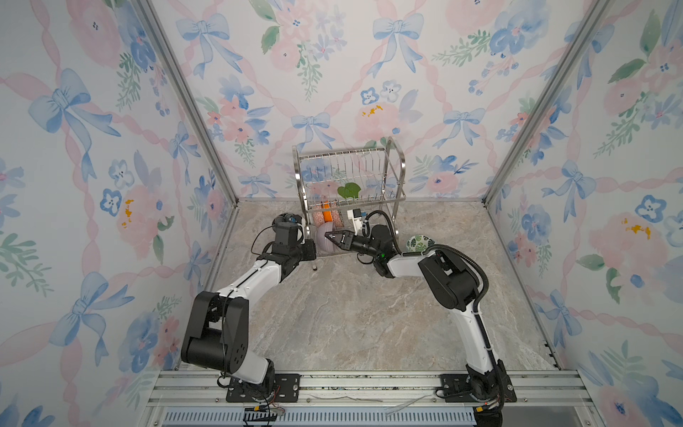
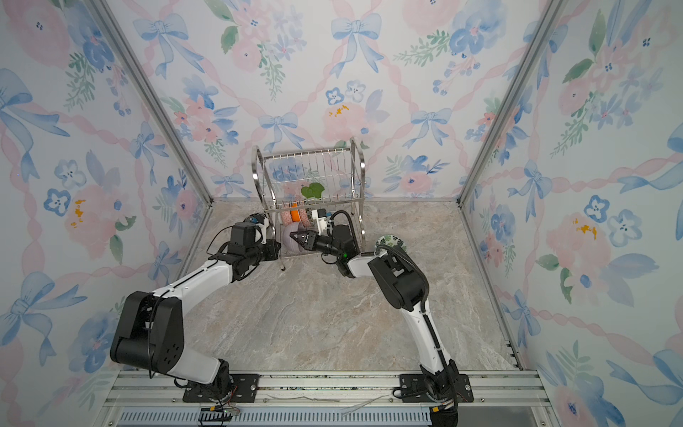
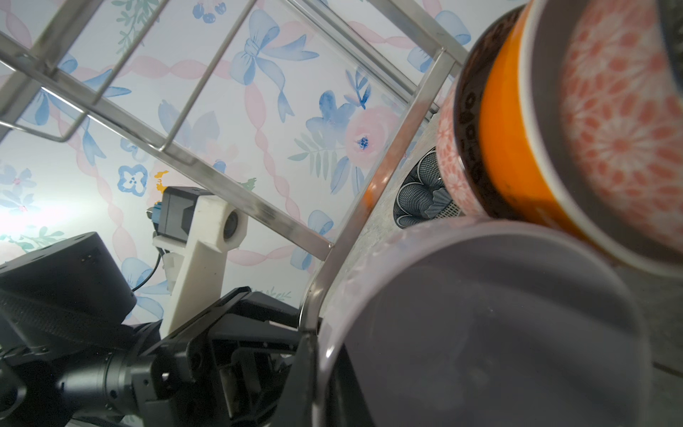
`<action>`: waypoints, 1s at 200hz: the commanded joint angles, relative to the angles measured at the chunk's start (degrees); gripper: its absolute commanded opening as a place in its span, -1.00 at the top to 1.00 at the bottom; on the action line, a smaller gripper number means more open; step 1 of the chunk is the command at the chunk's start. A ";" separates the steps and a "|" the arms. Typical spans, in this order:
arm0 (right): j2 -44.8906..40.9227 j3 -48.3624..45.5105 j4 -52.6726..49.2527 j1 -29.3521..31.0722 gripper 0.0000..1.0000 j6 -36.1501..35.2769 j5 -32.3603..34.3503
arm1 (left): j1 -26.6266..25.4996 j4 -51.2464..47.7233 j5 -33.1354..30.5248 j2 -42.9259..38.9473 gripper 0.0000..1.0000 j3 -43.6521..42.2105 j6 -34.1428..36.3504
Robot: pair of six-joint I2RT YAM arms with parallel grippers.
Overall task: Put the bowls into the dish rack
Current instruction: 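Lower the lavender bowl into the rack slot beside the floral bowls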
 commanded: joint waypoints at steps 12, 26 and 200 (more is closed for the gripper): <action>0.96 -2.39 -4.19 -2.04 1.00 -2.40 -1.88 | 0.88 -1.22 -0.56 -0.06 1.00 0.68 -3.13; 1.17 -2.72 -4.53 -2.48 1.00 -2.72 -2.46 | 0.87 -1.20 -0.67 -0.08 1.00 0.68 -3.13; 0.33 -2.10 -15.74 -5.22 1.00 -10.51 -8.99 | 0.89 -1.42 -0.90 -0.26 1.00 0.59 -2.95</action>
